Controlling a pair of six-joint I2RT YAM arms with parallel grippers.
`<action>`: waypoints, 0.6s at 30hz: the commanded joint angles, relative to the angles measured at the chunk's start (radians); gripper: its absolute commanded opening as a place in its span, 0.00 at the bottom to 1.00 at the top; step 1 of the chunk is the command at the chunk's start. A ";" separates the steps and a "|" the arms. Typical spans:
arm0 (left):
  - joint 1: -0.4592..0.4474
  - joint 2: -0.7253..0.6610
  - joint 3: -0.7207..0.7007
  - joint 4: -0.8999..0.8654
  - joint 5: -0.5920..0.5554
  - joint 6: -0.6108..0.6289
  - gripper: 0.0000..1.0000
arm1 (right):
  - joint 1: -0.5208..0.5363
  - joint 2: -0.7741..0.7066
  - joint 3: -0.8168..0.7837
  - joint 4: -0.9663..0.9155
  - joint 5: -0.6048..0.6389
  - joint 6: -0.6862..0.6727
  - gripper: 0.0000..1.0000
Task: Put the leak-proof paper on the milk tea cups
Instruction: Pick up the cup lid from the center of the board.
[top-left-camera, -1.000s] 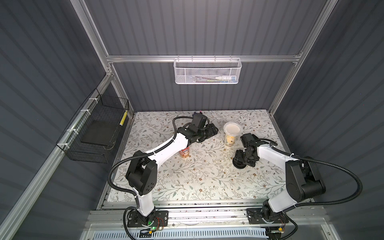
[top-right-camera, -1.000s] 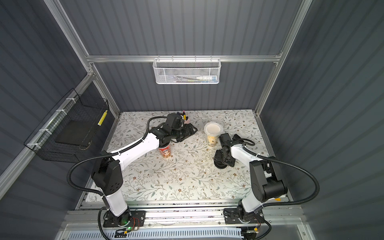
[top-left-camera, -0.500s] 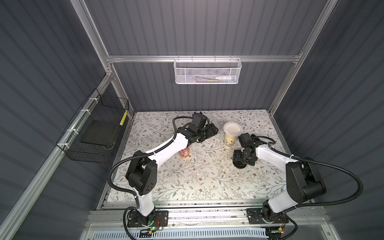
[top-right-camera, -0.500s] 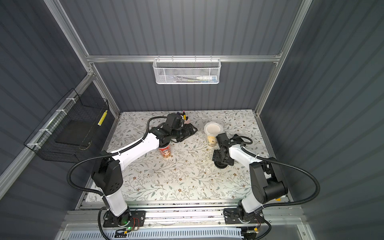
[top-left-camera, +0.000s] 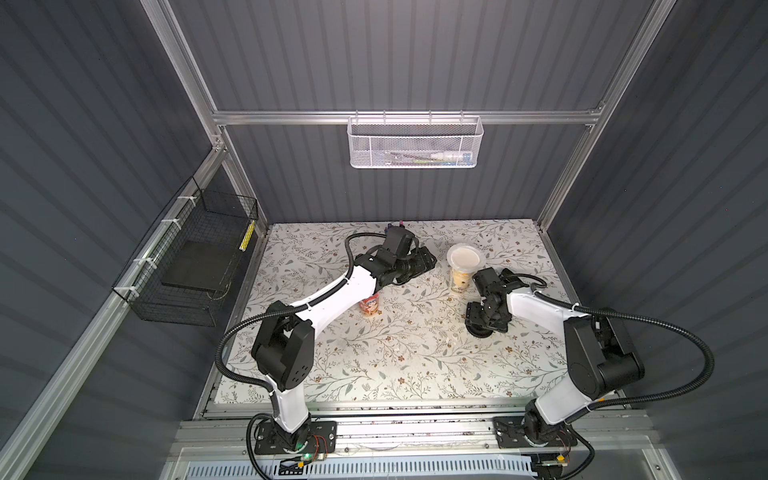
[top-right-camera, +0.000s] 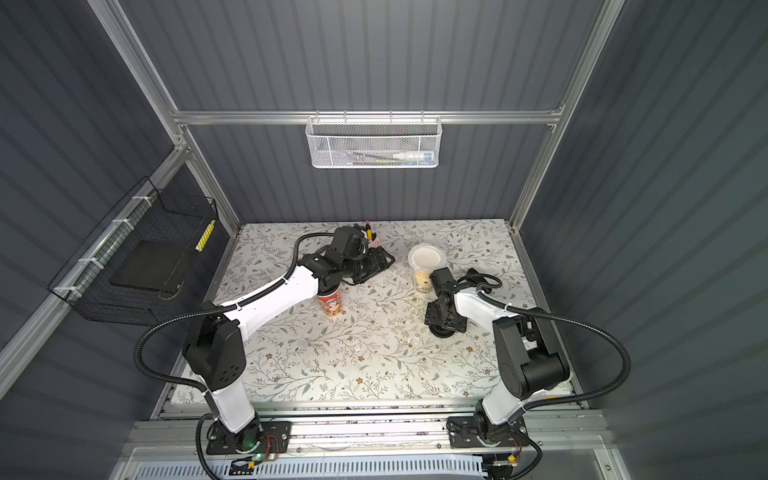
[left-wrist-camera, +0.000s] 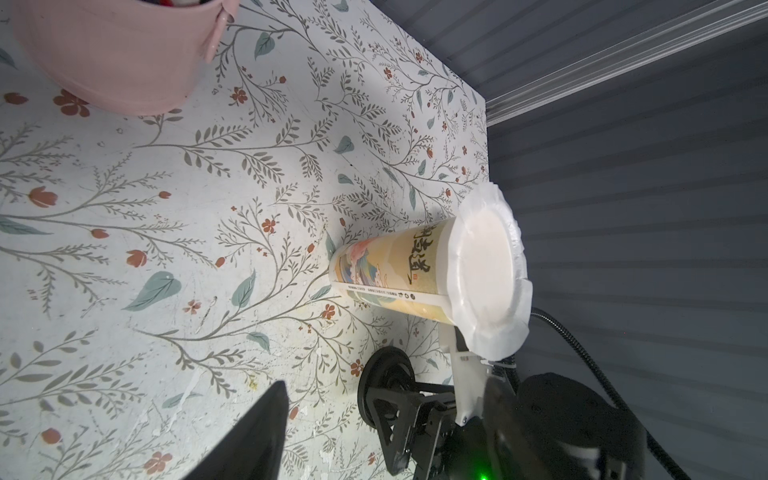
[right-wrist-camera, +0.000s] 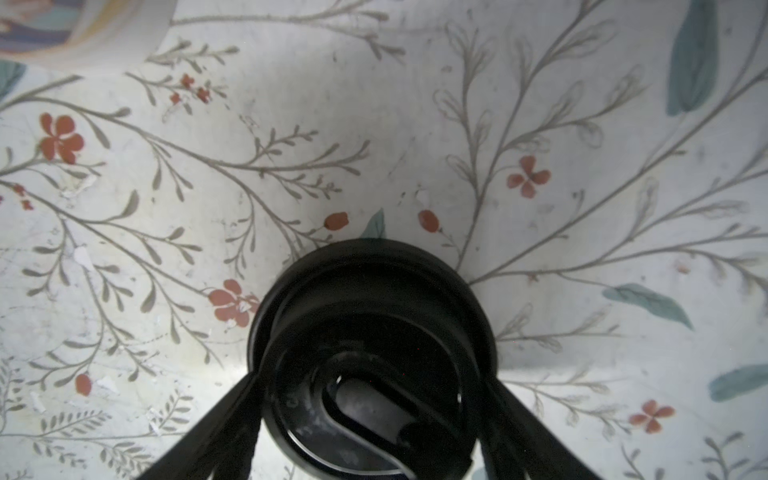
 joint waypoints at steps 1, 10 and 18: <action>0.007 -0.024 0.003 -0.013 0.008 0.021 0.74 | 0.006 0.029 0.013 -0.012 0.011 0.005 0.79; 0.008 -0.023 0.004 -0.015 0.011 0.021 0.74 | 0.006 0.024 0.010 -0.019 0.011 0.006 0.71; 0.008 -0.012 0.020 -0.019 0.012 0.022 0.73 | 0.005 -0.121 -0.037 -0.078 0.036 0.017 0.70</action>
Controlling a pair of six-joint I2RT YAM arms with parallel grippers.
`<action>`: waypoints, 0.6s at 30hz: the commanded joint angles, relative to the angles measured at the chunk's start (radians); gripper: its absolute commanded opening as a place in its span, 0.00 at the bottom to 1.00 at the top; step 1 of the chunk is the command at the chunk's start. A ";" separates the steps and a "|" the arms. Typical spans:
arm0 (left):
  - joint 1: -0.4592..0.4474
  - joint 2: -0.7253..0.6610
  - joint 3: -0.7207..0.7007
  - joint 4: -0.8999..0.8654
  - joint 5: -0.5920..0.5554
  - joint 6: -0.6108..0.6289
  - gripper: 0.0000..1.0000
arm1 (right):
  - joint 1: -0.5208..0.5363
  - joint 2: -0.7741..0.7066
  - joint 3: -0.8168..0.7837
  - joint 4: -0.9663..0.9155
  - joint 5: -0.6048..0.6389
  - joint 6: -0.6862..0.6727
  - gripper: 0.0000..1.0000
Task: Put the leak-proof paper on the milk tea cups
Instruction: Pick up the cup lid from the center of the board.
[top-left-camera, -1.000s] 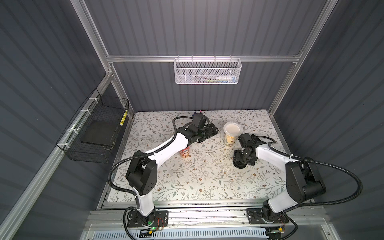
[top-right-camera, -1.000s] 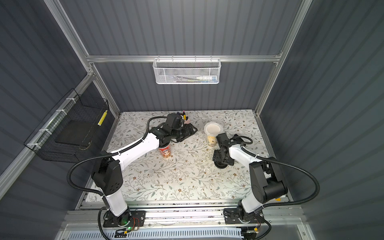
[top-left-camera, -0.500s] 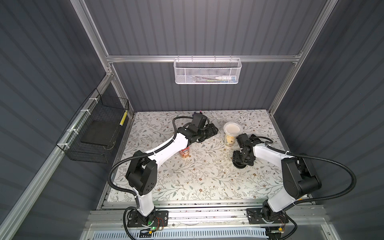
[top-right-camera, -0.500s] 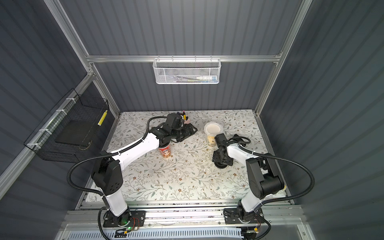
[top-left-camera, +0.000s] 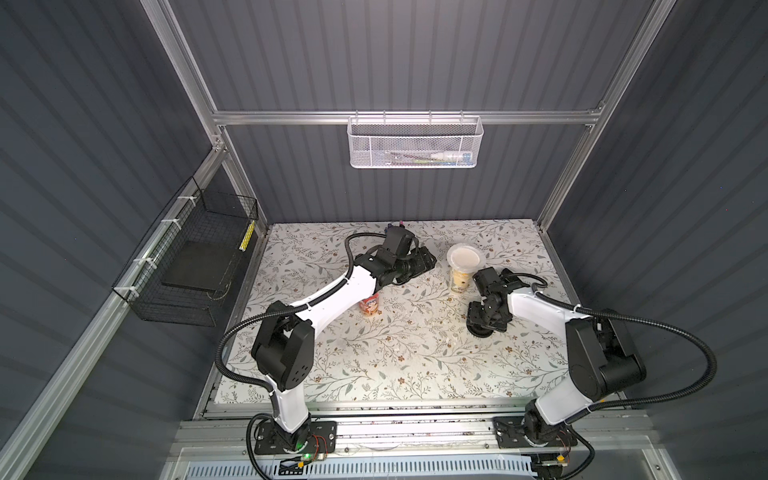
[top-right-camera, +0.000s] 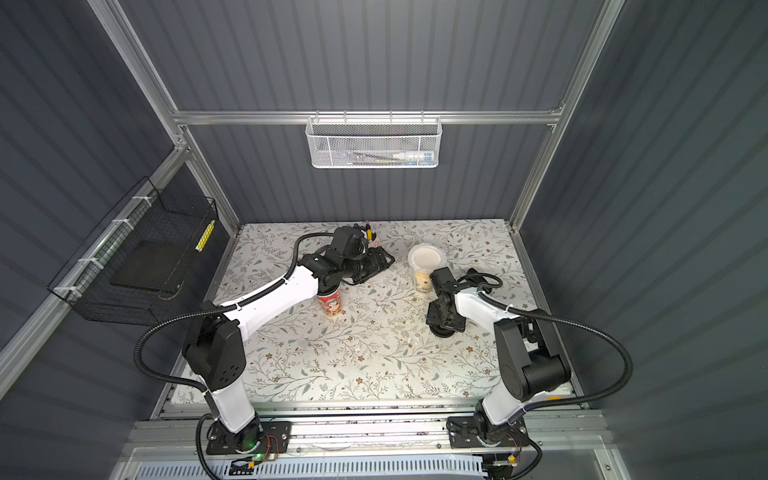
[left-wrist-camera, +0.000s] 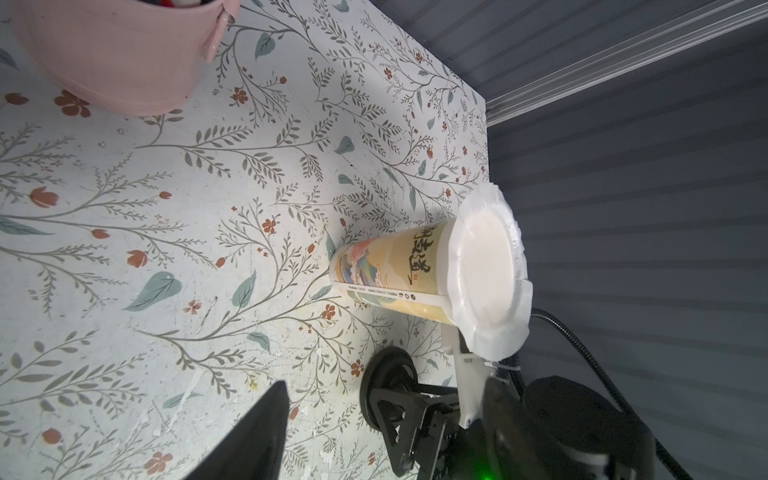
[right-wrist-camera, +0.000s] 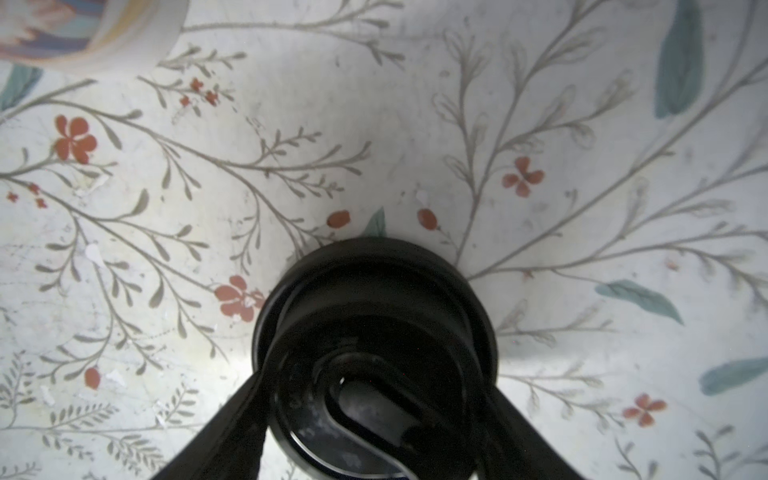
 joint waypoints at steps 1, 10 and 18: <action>0.005 -0.011 0.020 -0.017 0.011 0.020 0.73 | 0.004 -0.089 -0.027 -0.073 0.035 0.020 0.70; 0.006 0.032 0.042 0.060 0.030 0.000 0.73 | -0.068 -0.436 0.027 -0.341 0.104 0.023 0.70; 0.005 0.100 0.095 0.089 0.060 0.001 0.72 | -0.100 -0.325 0.437 -0.503 0.038 -0.203 0.70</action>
